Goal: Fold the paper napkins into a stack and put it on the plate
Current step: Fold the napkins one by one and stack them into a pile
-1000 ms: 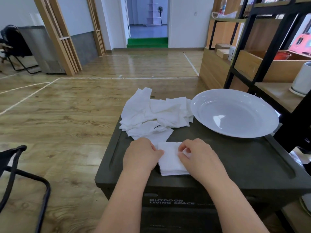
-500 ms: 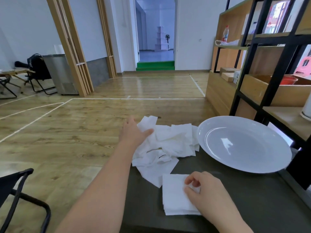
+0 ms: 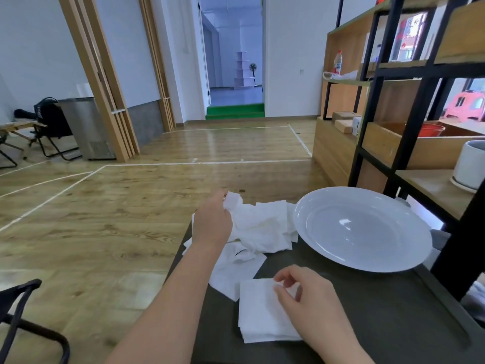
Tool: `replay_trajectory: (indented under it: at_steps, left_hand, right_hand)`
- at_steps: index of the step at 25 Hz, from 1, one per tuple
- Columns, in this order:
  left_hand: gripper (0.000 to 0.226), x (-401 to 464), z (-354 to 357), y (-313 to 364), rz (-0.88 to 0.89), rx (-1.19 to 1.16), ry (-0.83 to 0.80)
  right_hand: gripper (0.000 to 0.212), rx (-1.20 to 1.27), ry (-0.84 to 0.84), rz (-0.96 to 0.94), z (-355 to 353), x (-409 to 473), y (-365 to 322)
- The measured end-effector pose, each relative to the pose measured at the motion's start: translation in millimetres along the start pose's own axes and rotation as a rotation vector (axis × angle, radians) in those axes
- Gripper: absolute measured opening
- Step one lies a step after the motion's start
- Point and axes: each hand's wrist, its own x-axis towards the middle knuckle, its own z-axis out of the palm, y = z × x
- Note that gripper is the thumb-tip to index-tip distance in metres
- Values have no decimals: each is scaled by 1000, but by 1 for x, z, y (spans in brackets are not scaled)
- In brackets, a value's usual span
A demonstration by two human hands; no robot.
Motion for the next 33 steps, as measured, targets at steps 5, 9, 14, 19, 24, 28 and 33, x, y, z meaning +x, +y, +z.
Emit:
replay_trajectory:
  at_steps: [5, 9, 14, 19, 24, 28, 33]
  left_hand:
    - [36, -70, -29, 28, -81, -705, 34]
    - [36, -105, -25, 24, -303, -814, -28]
    - [27, -106, -22, 13, -448, -801, -35]
    - [9, -99, -20, 9, -551, -834, 42]
    - [9, -86, -22, -4, -711, -956, 222]
    - [11, -82, -28, -13, -781, -1075, 325]
    - [6, -83, -33, -10, -693, -1124, 225]
  right_hand:
    - [30, 257, 137, 64, -4, 4, -10]
    - [62, 370, -31, 56, -1, 1, -12]
    - [20, 502, -24, 160, -4, 10, -19]
    - [22, 761, 71, 328, -7, 25, -15]
    - [17, 1145, 134, 599, -19, 45, -9]
    - [13, 748, 2, 552, -23, 43, -5]
    - [6, 137, 83, 282, -29, 26, -6]
